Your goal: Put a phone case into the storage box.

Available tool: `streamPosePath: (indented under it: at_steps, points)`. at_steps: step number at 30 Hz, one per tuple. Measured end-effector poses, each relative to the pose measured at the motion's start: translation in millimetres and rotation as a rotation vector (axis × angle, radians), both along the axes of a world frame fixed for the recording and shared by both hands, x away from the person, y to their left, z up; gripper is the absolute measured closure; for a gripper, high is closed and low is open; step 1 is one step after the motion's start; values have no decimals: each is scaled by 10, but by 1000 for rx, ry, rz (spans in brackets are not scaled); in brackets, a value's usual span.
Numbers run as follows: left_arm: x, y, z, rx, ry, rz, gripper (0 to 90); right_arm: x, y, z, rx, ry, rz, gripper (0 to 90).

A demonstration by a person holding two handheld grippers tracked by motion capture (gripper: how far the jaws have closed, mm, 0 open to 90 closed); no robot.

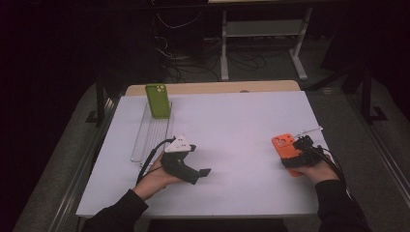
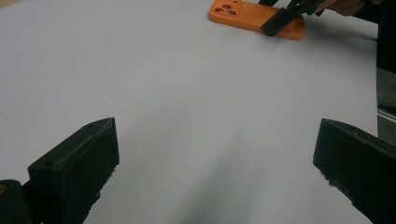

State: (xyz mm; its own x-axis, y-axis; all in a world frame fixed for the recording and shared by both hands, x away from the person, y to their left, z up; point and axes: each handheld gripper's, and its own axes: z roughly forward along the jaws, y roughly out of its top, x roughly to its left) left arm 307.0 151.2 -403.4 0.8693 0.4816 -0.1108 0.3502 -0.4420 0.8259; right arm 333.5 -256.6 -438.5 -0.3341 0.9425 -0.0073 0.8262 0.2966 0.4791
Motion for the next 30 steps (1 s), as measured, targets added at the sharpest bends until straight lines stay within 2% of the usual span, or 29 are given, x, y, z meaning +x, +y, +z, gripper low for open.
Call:
streamPosePath:
  at_steps: [4,11,17,20,26,27,30]
  points:
    - [-1,-1,-1,6,0,0,0,-3,-17,-16,16,14,-21,128]
    - [-3,-1,-1,7,-1,-2,0,-8,-4,-10,17,20,-42,146]
    - [-1,-1,-1,3,-1,-2,0,-1,-20,-6,16,13,-29,151]
    - [8,3,0,2,-4,-5,0,0,-18,3,30,27,-29,151]
    - [56,55,37,-3,-5,-21,0,19,-7,82,61,21,20,151]
    - [67,70,48,-4,-5,-27,0,32,-3,96,55,2,44,151]
    - [92,99,81,5,-3,-38,0,46,39,159,67,2,94,151]
